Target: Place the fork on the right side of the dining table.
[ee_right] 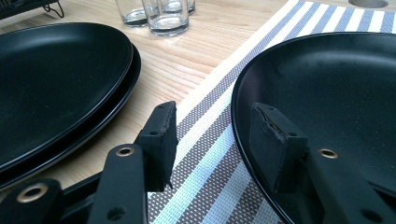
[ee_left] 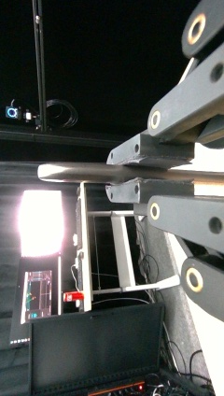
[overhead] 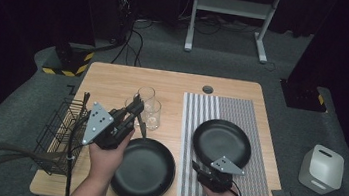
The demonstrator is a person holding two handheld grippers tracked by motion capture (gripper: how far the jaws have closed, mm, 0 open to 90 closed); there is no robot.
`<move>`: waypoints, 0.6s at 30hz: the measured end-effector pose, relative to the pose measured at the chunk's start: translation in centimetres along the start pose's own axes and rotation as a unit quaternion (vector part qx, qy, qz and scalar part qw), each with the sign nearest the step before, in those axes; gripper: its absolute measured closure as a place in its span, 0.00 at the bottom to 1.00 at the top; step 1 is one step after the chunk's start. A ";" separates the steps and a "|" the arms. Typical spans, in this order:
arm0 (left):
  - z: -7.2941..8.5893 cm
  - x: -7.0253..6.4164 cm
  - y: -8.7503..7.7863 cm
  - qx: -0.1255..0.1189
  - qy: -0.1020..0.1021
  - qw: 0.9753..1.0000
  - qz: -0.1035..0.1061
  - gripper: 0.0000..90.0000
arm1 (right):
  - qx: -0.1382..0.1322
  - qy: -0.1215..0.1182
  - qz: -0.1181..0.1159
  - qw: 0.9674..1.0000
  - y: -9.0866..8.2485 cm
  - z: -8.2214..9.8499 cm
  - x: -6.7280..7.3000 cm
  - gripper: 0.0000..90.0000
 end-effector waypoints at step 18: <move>0.7 -2.7 1.7 0.004 -0.004 1.000 0.026 0.92 | 0.004 -0.008 -0.003 1.000 0.1 0.0 0.1 0.57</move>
Point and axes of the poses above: each handheld gripper's, and its own axes: y roughly forward along the jaws, z roughly out of its underside, x roughly to its left, the point moved 8 cm from there along y, roughly forward along the jaws, and after that the axes turned 14 degrees about -z, right-handed, at the moved point
